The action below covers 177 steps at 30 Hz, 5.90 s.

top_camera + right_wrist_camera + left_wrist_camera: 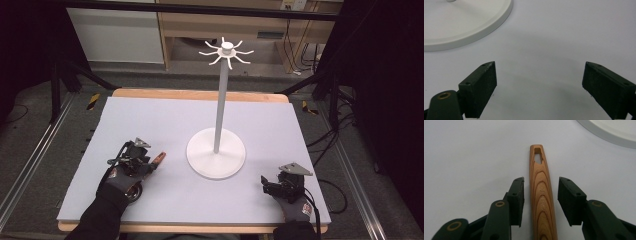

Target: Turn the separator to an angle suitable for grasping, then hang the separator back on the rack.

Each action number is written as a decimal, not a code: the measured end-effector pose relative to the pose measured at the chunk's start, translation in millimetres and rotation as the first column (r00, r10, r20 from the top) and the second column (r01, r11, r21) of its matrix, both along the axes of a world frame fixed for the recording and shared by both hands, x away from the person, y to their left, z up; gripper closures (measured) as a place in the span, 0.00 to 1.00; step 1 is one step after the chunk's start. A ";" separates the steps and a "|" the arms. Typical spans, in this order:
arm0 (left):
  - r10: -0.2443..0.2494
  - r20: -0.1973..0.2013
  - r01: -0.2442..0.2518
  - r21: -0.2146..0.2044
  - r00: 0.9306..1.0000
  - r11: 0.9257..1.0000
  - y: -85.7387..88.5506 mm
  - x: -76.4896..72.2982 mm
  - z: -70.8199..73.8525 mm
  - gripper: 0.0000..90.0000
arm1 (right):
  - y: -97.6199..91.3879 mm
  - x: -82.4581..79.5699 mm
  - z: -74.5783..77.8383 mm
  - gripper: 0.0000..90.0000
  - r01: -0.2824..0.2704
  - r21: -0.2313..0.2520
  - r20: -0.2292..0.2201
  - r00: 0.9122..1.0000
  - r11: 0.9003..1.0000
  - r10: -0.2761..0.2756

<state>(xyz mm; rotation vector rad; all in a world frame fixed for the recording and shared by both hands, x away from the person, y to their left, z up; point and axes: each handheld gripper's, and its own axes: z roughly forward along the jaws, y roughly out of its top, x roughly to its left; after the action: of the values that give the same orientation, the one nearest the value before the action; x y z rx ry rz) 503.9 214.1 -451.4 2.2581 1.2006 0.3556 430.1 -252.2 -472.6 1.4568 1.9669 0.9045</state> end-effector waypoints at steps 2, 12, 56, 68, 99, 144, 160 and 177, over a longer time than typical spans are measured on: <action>-0.003 -0.007 0.003 0.006 1.000 1.000 -0.7 1.7 -2.3 0.64 | 0.0 0.1 -0.1 0.14 0.002 -0.003 0.001 1.000 1.000 -0.002; -0.011 -0.015 0.011 0.032 1.000 0.999 -5.2 4.2 -8.8 0.70 | 0.2 0.6 -0.2 0.14 0.005 -0.006 0.000 1.000 1.000 -0.005; 0.013 0.025 -0.014 0.047 1.000 0.999 -7.4 -0.7 -2.9 0.75 | 0.0 0.7 0.1 0.14 0.005 -0.006 0.000 1.000 1.000 -0.005; -0.001 0.083 0.001 -0.002 0.997 1.000 0.9 -15.2 18.1 0.75 | -0.5 0.4 0.5 0.14 0.009 -0.006 0.001 1.000 1.000 -0.009; 0.039 0.284 0.011 -0.171 0.958 0.985 16.4 -41.0 67.4 0.75 | -1.3 0.2 1.2 0.14 0.025 0.005 0.002 1.000 1.000 -0.025; 0.061 0.525 0.146 -0.345 0.849 0.927 -12.1 -57.1 143.7 0.75 | -2.8 0.1 0.9 0.14 0.013 -0.005 0.015 1.000 1.000 -0.013; 0.066 0.565 0.173 -0.358 0.823 0.918 -25.3 -55.8 166.6 0.75 | -3.1 0.8 0.3 0.14 0.014 -0.008 0.013 1.000 1.000 -0.014; 0.059 0.605 0.210 -0.364 0.794 0.907 -42.7 -57.2 192.0 0.75 | -1.8 0.6 0.6 0.14 0.013 -0.009 0.009 1.000 1.000 -0.013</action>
<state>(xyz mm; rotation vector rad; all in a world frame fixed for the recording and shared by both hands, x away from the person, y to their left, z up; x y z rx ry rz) 446.7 171.4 -259.3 1.6211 0.7440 0.6646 430.7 -254.0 -472.0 1.4561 1.9505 0.8945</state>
